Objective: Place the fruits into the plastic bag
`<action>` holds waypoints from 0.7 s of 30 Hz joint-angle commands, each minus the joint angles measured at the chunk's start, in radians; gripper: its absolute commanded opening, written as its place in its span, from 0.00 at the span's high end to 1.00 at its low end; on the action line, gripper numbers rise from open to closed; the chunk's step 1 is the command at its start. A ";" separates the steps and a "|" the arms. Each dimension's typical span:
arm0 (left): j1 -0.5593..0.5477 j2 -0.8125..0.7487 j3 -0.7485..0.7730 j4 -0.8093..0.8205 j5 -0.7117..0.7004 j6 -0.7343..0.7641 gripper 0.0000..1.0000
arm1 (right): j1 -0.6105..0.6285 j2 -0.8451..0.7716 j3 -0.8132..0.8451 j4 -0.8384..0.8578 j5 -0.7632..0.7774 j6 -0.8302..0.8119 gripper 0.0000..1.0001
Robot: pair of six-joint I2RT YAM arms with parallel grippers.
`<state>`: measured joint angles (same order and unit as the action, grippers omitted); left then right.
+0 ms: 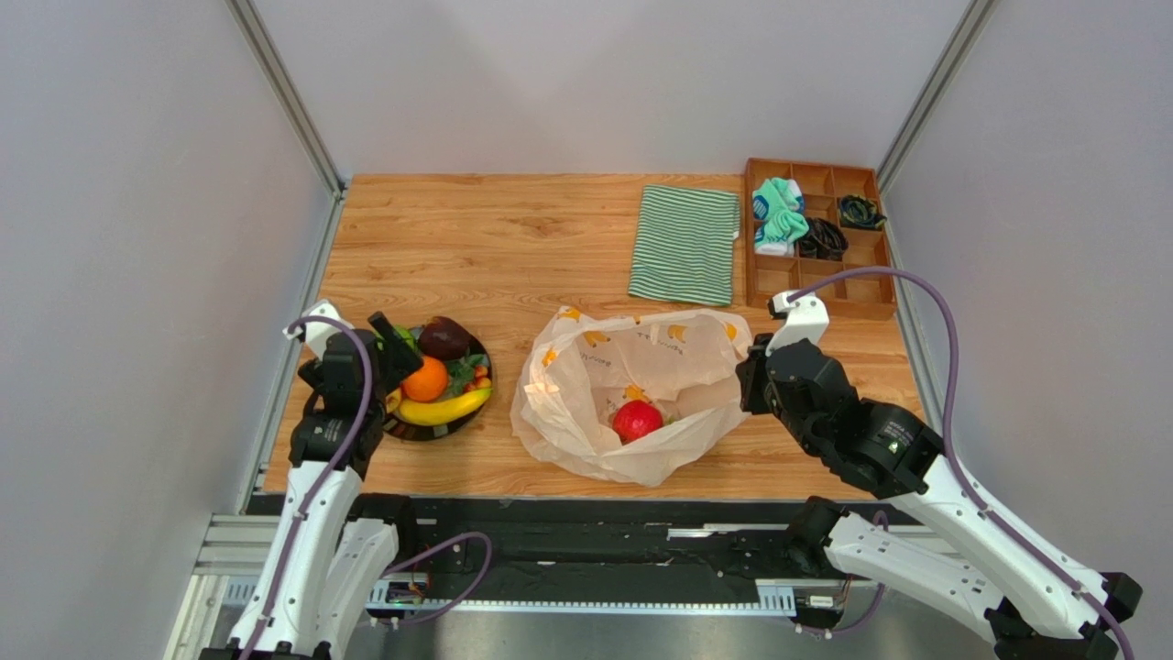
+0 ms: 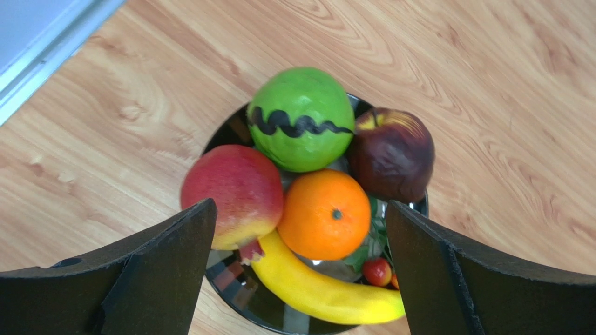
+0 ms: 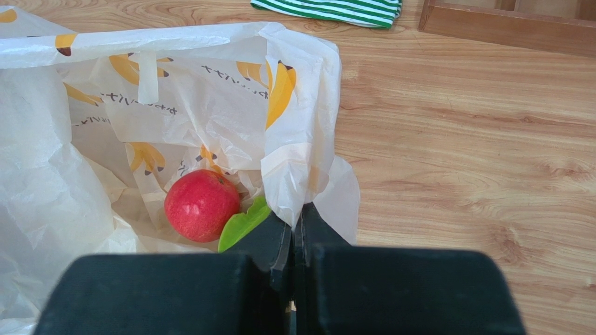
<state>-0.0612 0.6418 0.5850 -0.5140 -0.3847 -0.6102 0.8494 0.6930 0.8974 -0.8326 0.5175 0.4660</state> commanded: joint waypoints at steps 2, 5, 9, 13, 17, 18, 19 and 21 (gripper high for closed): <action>0.043 -0.039 -0.024 0.011 -0.066 -0.028 0.01 | -0.003 -0.006 0.005 0.030 0.001 -0.006 1.00; 0.063 0.002 -0.037 0.032 -0.056 -0.033 0.01 | -0.003 -0.001 0.015 0.030 -0.023 0.002 1.00; 0.136 0.019 -0.082 0.089 0.003 -0.049 0.02 | -0.001 -0.020 0.021 0.029 -0.016 -0.003 1.00; 0.188 0.027 -0.114 0.121 0.035 -0.062 0.06 | -0.003 -0.032 0.018 0.021 -0.010 0.002 1.00; 0.224 0.041 -0.140 0.150 0.072 -0.072 0.09 | -0.001 -0.029 0.018 0.016 -0.007 0.000 1.00; 0.231 0.044 -0.148 0.163 0.088 -0.072 0.10 | -0.003 -0.029 0.018 0.015 -0.008 0.002 1.00; 0.241 0.047 -0.152 0.167 0.095 -0.072 0.10 | -0.003 -0.029 0.020 0.016 -0.007 0.000 1.00; 0.250 0.058 -0.160 0.186 0.108 -0.072 0.12 | -0.003 -0.026 0.021 0.016 -0.005 0.000 1.00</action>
<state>0.1627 0.6880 0.4377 -0.4107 -0.3244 -0.6655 0.8494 0.6708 0.8974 -0.8330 0.4999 0.4664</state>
